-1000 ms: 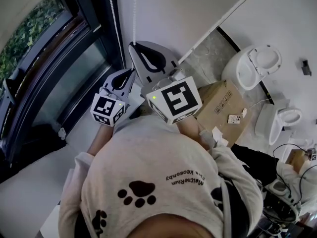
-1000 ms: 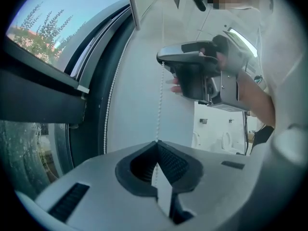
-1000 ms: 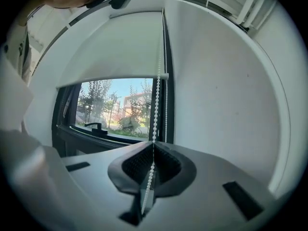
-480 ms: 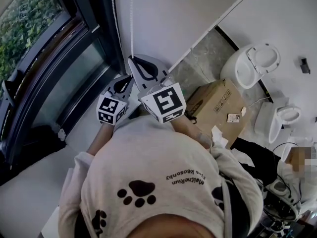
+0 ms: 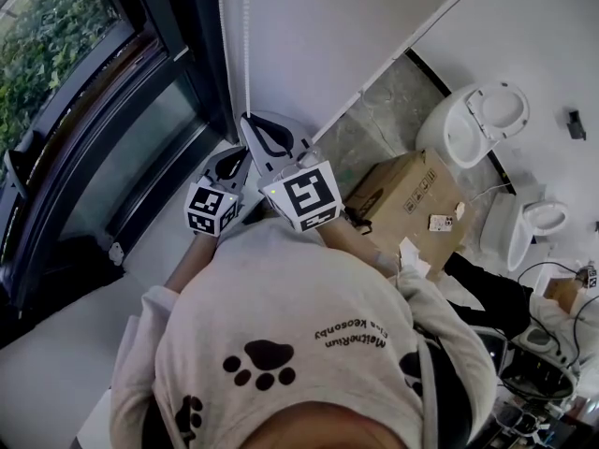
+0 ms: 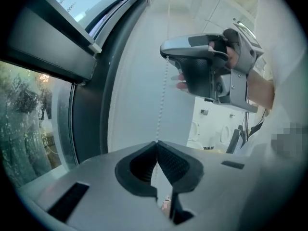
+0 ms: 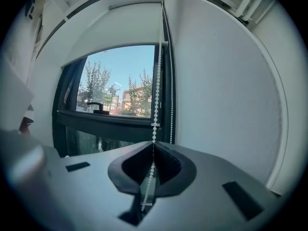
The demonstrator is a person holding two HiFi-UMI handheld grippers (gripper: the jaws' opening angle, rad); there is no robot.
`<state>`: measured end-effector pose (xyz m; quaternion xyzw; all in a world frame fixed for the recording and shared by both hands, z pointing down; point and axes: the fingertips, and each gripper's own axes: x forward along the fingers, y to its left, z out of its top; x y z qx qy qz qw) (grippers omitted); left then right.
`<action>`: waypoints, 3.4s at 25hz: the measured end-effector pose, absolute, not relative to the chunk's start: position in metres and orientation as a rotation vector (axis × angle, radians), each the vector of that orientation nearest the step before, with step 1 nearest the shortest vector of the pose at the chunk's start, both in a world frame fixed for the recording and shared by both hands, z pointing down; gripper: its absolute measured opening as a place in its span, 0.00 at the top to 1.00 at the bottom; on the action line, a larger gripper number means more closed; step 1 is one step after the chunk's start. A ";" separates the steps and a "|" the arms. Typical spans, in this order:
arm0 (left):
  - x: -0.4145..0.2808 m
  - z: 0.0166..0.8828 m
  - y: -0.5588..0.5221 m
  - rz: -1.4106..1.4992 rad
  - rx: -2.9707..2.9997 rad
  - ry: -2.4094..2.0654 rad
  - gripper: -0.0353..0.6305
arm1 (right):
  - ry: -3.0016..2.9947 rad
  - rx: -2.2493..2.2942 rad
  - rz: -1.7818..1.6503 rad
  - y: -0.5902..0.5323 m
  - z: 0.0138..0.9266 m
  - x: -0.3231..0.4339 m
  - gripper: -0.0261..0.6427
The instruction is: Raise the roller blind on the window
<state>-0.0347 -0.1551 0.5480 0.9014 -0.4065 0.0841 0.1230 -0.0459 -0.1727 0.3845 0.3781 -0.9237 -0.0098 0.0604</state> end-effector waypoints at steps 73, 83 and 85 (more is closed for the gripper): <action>-0.035 0.343 -0.182 0.030 2.809 -1.075 0.94 | -2.666 0.948 0.191 -0.174 0.501 -0.051 0.94; -0.030 0.400 -0.179 0.097 2.712 -1.042 0.94 | -2.535 0.855 0.251 -0.164 0.557 -0.046 0.94; -0.030 0.401 -0.179 0.100 2.713 -1.041 0.94 | -2.535 0.837 0.220 -0.162 0.554 -0.048 0.94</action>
